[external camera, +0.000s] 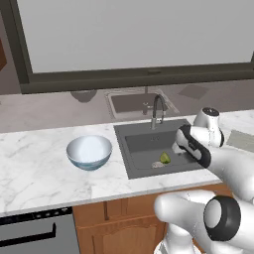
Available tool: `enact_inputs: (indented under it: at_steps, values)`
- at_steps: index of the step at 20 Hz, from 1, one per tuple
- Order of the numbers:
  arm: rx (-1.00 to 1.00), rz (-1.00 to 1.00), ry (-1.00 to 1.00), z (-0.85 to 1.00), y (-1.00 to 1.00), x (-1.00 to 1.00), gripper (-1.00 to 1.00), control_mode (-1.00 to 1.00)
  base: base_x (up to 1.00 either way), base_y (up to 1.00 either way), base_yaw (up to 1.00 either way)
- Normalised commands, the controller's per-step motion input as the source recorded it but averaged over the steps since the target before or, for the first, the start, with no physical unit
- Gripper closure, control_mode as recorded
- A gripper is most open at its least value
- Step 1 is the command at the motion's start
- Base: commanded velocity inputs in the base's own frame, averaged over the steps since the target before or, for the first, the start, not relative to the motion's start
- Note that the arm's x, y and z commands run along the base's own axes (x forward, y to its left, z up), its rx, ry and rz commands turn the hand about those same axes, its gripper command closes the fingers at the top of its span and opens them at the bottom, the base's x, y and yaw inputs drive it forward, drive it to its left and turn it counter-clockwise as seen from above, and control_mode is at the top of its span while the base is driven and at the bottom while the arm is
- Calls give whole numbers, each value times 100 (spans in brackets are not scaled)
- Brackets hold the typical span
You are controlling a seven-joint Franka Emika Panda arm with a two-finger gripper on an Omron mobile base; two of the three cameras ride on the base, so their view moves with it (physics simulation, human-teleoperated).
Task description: Pick the lemon wedge from the sink and place it in the bowl. Then pick the bowl and place it in the microwave. Then close the microwave door and press the start button.
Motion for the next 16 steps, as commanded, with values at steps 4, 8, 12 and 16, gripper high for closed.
enact_inputs:
  at_steps: [4,8,12,16]
  values:
    - [3,7,10,-37,12,51,-100,-100,0,0,0]
    - [3,1,10,-37,14,46,-100,-100,0,0,0]
    - [5,1,9,-38,0,42,-100,-100,0,0,0]
    - [8,1,7,-37,0,41,-100,-100,0,0,0]
